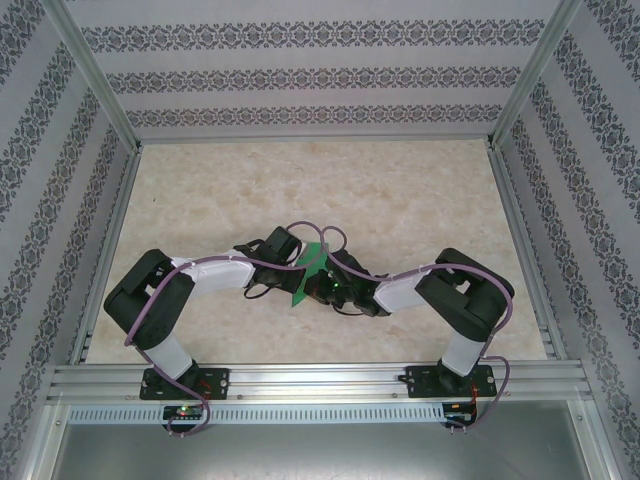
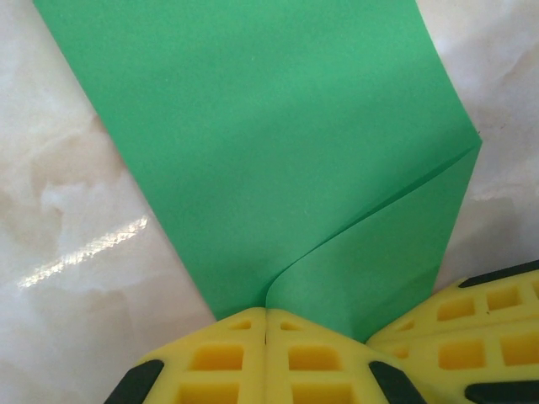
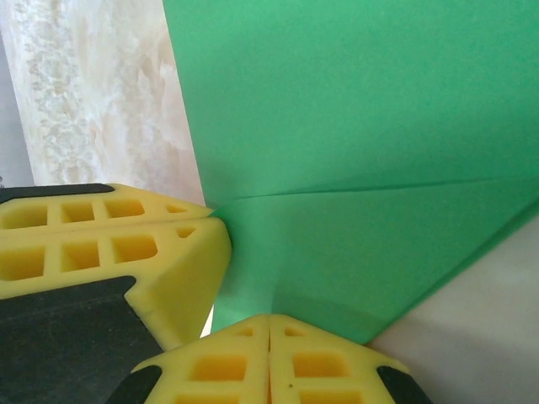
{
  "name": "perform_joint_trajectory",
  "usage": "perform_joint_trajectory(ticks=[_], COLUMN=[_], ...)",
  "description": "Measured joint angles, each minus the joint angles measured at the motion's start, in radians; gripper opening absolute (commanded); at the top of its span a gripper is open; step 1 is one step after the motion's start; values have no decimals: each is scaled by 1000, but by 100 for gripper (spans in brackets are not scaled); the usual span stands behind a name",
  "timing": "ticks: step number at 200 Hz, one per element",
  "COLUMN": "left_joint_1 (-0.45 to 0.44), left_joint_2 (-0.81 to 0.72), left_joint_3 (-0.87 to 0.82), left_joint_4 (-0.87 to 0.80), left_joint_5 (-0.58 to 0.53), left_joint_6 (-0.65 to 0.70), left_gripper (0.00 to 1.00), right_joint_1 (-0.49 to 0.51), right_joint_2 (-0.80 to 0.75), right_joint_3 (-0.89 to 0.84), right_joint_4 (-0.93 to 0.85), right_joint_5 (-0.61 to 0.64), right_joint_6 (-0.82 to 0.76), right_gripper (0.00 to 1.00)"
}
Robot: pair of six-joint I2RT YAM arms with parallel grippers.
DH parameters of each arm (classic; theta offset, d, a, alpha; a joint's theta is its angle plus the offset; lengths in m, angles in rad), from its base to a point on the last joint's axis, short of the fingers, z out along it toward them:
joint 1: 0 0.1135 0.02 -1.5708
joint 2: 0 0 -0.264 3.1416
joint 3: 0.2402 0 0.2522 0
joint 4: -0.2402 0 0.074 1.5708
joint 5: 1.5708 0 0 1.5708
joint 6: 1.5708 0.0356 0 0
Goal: Fold a paper plane with a square sheet of paper (pick it up from the middle)
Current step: Third fold the triangle at the center of the table.
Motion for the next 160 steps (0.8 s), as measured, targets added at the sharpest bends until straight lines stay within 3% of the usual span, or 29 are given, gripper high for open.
perform_joint_trajectory(ticks=[71,160], left_joint_1=[0,0], left_joint_2=[2,8], left_joint_3=[0,7], left_joint_4=[0,0], left_joint_5=[0,0], left_joint_6=[3,6], left_gripper=[0,0], right_joint_1=[28,53], right_joint_2=[-85,0], right_joint_3=[-24,-14], right_joint_4=[-21,26], right_joint_5=[19,17], right_joint_6=[4,45], right_gripper=[8,7])
